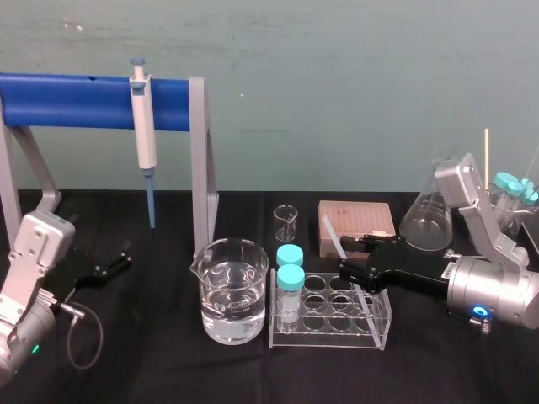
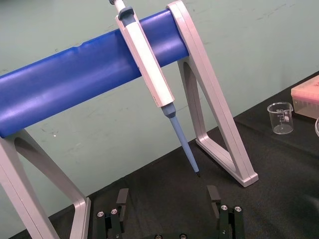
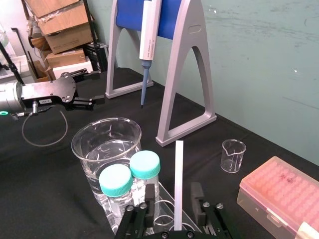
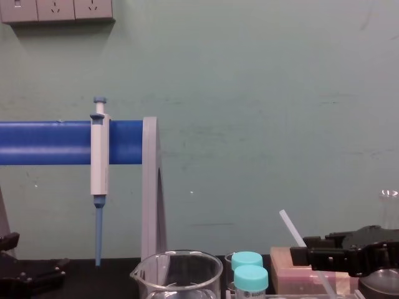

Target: Pick up the stirring rod with one hand, then place it down.

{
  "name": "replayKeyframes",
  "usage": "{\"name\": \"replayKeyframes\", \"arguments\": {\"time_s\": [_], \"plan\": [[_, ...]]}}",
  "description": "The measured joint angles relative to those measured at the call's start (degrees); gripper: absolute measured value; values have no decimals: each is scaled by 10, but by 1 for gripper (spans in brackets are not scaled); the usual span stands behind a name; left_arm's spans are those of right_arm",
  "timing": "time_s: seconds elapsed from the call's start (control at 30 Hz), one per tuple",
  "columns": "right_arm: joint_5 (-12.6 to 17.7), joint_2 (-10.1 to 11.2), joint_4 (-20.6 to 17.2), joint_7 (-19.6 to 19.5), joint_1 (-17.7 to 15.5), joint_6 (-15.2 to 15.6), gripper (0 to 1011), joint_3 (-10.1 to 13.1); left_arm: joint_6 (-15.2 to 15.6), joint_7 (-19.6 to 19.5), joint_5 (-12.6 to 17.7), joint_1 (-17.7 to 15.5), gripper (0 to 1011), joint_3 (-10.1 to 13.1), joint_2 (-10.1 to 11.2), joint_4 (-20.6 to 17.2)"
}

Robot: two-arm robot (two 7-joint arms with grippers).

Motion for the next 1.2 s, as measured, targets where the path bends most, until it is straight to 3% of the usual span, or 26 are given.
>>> {"name": "replayKeyframes", "arguments": {"time_s": [0.37, 0.47, 1.1, 1.2], "plan": [[0, 0, 0, 0, 0, 0, 123, 1, 0, 0, 0, 0, 1000, 0, 0, 0], [1, 0, 0, 0, 0, 0, 68, 1, 0, 0, 0, 0, 1000, 0, 0, 0], [1, 0, 0, 0, 0, 0, 62, 1, 0, 0, 0, 0, 1000, 0, 0, 0], [3, -1, -1, 0, -7, -17, 62, 4, 0, 0, 0, 0, 1000, 0, 0, 0]]}}
